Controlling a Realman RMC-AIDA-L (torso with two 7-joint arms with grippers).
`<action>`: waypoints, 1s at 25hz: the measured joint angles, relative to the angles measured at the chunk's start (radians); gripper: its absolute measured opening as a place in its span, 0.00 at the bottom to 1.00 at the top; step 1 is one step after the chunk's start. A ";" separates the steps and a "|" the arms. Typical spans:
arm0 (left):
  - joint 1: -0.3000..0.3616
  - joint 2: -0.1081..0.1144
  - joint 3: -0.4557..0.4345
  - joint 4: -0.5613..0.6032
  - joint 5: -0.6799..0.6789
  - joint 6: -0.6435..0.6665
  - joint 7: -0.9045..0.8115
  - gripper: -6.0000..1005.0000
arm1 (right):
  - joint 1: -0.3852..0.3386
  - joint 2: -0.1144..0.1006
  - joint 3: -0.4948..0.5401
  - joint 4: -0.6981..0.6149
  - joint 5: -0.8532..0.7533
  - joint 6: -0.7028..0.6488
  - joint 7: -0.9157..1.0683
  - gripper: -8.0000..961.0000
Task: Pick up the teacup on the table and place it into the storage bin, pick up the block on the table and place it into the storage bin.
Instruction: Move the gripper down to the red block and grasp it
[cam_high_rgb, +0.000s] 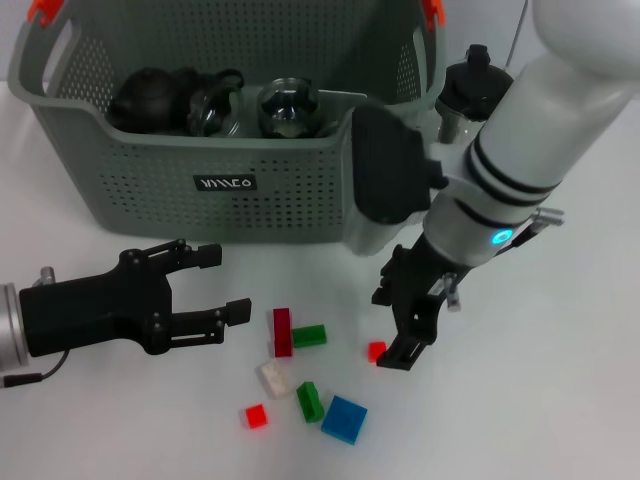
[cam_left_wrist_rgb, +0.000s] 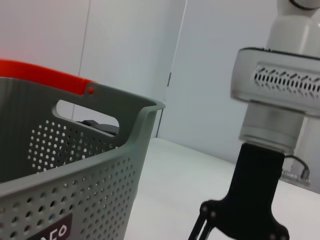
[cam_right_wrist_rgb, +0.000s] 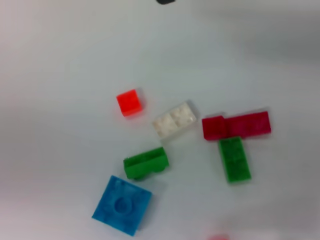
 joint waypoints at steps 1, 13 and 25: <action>0.001 -0.001 0.000 -0.001 -0.001 0.000 0.000 0.86 | 0.000 0.000 -0.013 0.007 0.006 0.013 0.001 0.82; -0.005 -0.001 0.002 -0.013 -0.003 -0.002 0.000 0.86 | -0.010 0.005 -0.122 0.029 0.043 0.080 0.033 0.76; -0.005 -0.001 0.002 -0.024 0.000 -0.015 0.007 0.85 | -0.010 0.006 -0.222 0.027 0.061 0.137 0.084 0.70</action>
